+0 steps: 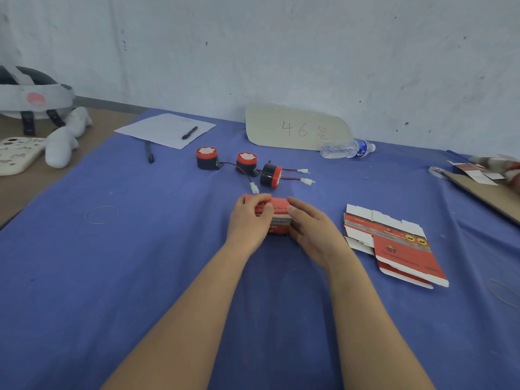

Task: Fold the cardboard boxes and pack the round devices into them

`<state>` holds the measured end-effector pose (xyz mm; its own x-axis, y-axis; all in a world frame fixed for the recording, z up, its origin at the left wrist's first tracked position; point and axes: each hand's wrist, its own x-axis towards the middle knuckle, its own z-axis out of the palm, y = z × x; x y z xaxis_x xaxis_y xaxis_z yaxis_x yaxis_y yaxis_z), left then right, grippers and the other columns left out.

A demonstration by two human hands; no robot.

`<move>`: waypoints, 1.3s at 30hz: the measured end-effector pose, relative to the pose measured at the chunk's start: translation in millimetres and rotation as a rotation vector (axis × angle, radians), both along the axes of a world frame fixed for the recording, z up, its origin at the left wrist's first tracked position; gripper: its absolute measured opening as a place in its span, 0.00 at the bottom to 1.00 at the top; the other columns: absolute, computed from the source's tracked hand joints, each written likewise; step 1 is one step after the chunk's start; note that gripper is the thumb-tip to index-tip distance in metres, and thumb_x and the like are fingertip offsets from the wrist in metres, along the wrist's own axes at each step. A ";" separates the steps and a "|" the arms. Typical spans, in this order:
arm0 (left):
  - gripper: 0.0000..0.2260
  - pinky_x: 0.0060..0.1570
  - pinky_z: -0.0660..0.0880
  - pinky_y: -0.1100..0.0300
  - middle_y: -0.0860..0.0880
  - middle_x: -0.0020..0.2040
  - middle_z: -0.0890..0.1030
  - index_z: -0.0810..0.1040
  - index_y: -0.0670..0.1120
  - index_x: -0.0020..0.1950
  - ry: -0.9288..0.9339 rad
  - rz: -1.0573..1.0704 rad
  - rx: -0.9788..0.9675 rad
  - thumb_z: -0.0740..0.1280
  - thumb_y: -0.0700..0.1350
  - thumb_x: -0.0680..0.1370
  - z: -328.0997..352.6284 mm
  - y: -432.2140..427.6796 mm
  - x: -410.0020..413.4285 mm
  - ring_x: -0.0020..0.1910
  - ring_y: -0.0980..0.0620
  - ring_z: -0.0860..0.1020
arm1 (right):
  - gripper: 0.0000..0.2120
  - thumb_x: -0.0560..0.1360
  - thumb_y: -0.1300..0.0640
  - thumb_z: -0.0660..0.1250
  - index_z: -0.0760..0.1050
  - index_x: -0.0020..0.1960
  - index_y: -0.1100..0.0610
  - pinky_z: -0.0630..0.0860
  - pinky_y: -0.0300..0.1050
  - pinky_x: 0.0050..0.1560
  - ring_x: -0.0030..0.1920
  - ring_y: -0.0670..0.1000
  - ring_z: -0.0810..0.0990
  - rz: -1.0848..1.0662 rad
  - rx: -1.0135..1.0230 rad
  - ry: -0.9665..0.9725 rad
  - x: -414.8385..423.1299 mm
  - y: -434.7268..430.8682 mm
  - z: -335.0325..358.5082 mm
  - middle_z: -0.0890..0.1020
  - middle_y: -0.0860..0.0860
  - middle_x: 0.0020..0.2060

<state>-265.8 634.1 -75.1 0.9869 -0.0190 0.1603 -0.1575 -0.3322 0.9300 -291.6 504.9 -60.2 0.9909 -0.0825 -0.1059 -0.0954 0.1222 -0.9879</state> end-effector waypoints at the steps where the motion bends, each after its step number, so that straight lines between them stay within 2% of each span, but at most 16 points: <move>1: 0.13 0.59 0.75 0.56 0.48 0.65 0.68 0.73 0.51 0.67 -0.001 0.000 0.002 0.59 0.47 0.82 0.0 -0.1 0.1 0.62 0.50 0.71 | 0.18 0.81 0.60 0.59 0.68 0.70 0.58 0.77 0.38 0.51 0.60 0.52 0.77 0.000 0.003 0.002 0.0 0.1 0.3 0.76 0.56 0.63; 12: 0.16 0.58 0.73 0.59 0.48 0.67 0.68 0.70 0.50 0.69 -0.007 -0.019 0.025 0.60 0.47 0.82 1.0 2.7 -1.8 0.62 0.51 0.70 | 0.18 0.81 0.63 0.59 0.68 0.71 0.58 0.73 0.44 0.60 0.64 0.55 0.75 0.011 0.067 0.017 2.8 -0.3 -1.8 0.75 0.57 0.64; 14: 0.22 0.60 0.70 0.59 0.48 0.70 0.67 0.62 0.49 0.75 0.014 -0.013 0.029 0.61 0.48 0.81 0.5 4.6 -2.3 0.62 0.53 0.70 | 0.19 0.81 0.64 0.59 0.67 0.71 0.58 0.72 0.45 0.62 0.64 0.54 0.75 0.014 0.059 0.017 3.2 -0.8 -2.9 0.75 0.55 0.65; 17: 0.35 0.61 0.67 0.60 0.48 0.73 0.66 0.43 0.48 0.79 0.100 -0.019 -0.041 0.63 0.48 0.80 1.4 6.5 -3.7 0.67 0.51 0.70 | 0.19 0.80 0.64 0.58 0.68 0.70 0.57 0.72 0.44 0.62 0.63 0.53 0.75 0.012 0.047 0.013 4.0 0.1 -4.1 0.75 0.53 0.64; 19: 0.37 0.58 0.65 0.62 0.51 0.70 0.67 0.39 0.48 0.79 0.142 -0.025 -0.092 0.63 0.48 0.81 1.9 7.9 -3.2 0.64 0.53 0.70 | 0.18 0.80 0.65 0.58 0.69 0.69 0.57 0.73 0.44 0.60 0.60 0.53 0.76 -0.002 0.057 0.008 5.1 1.4 -4.8 0.75 0.54 0.63; 21: 0.31 0.55 0.66 0.64 0.54 0.66 0.69 0.48 0.47 0.79 0.172 -0.049 -0.101 0.61 0.48 0.82 2.1 10.8 -2.3 0.59 0.56 0.70 | 0.18 0.80 0.65 0.58 0.68 0.69 0.57 0.74 0.43 0.58 0.58 0.53 0.77 -0.014 0.045 0.010 5.7 2.6 -5.3 0.76 0.54 0.62; 22: 0.26 0.53 0.68 0.64 0.52 0.67 0.71 0.55 0.46 0.77 0.180 -0.069 -0.097 0.61 0.48 0.82 2.2 12.9 -1.6 0.58 0.56 0.71 | 0.18 0.80 0.65 0.58 0.68 0.69 0.57 0.74 0.43 0.57 0.57 0.53 0.77 -0.016 0.031 0.011 5.3 3.0 -5.3 0.76 0.54 0.61; 24: 0.20 0.49 0.69 0.65 0.50 0.65 0.73 0.61 0.46 0.74 0.187 -0.111 -0.093 0.59 0.47 0.82 4.0 16.3 -1.7 0.55 0.56 0.73 | 0.16 0.80 0.65 0.57 0.71 0.67 0.59 0.76 0.42 0.55 0.55 0.51 0.79 -0.001 -0.038 -0.004 3.5 4.3 -3.7 0.80 0.54 0.56; 26: 0.23 0.53 0.66 0.66 0.52 0.67 0.69 0.56 0.48 0.77 0.199 -0.133 -0.081 0.58 0.48 0.83 6.4 17.4 -4.2 0.59 0.55 0.71 | 0.14 0.80 0.65 0.56 0.78 0.59 0.56 0.76 0.43 0.57 0.52 0.49 0.80 0.005 -0.125 -0.018 0.6 5.8 -3.1 0.82 0.51 0.50; 28: 0.27 0.61 0.62 0.62 0.52 0.74 0.63 0.49 0.51 0.79 0.189 -0.127 -0.062 0.57 0.49 0.83 7.3 15.3 -4.6 0.70 0.52 0.65 | 0.16 0.80 0.63 0.56 0.80 0.49 0.49 0.74 0.49 0.63 0.55 0.50 0.80 -0.019 -0.169 -0.040 -1.2 8.1 -2.4 0.83 0.50 0.49; 30: 0.26 0.70 0.59 0.58 0.52 0.77 0.59 0.47 0.56 0.79 0.148 -0.138 -0.093 0.55 0.51 0.83 9.8 11.7 -7.4 0.75 0.52 0.59 | 0.13 0.81 0.59 0.57 0.79 0.54 0.49 0.72 0.49 0.65 0.58 0.50 0.79 -0.037 -0.146 -0.089 -0.6 11.6 -3.3 0.83 0.50 0.53; 32: 0.25 0.73 0.60 0.56 0.54 0.77 0.59 0.47 0.59 0.78 0.077 -0.171 -0.248 0.54 0.50 0.84 14.0 7.3 -10.9 0.75 0.53 0.61 | 0.13 0.82 0.53 0.58 0.73 0.65 0.48 0.73 0.46 0.64 0.59 0.48 0.79 -0.048 -0.024 -0.138 0.8 14.7 -2.5 0.81 0.48 0.57; 33: 0.25 0.71 0.65 0.56 0.54 0.76 0.61 0.49 0.60 0.78 0.032 -0.187 -0.337 0.55 0.49 0.84 16.0 6.0 -12.4 0.73 0.53 0.65 | 0.14 0.81 0.53 0.59 0.70 0.67 0.46 0.75 0.44 0.61 0.58 0.48 0.80 -0.052 0.042 -0.169 2.3 15.7 -0.9 0.81 0.46 0.57; 35: 0.25 0.60 0.75 0.63 0.52 0.72 0.69 0.54 0.58 0.78 -0.053 -0.194 -0.420 0.57 0.45 0.83 22.4 5.4 -14.9 0.67 0.53 0.73 | 0.17 0.81 0.55 0.60 0.67 0.69 0.45 0.79 0.42 0.56 0.56 0.50 0.82 -0.070 0.110 -0.251 3.1 16.8 4.7 0.83 0.47 0.52; 37: 0.26 0.51 0.78 0.67 0.49 0.68 0.74 0.57 0.55 0.78 -0.090 -0.168 -0.445 0.60 0.42 0.82 27.7 3.5 -15.6 0.63 0.52 0.77 | 0.18 0.81 0.57 0.60 0.66 0.70 0.46 0.80 0.42 0.52 0.54 0.52 0.82 -0.109 0.114 -0.285 0.8 15.9 11.2 0.83 0.49 0.50; 39: 0.26 0.47 0.79 0.68 0.46 0.66 0.75 0.58 0.54 0.77 -0.073 -0.145 -0.474 0.61 0.40 0.81 34.5 -4.8 -18.1 0.61 0.50 0.78 | 0.19 0.81 0.58 0.61 0.67 0.70 0.48 0.80 0.43 0.53 0.53 0.53 0.83 -0.141 0.136 -0.271 -7.6 10.5 18.6 0.83 0.52 0.50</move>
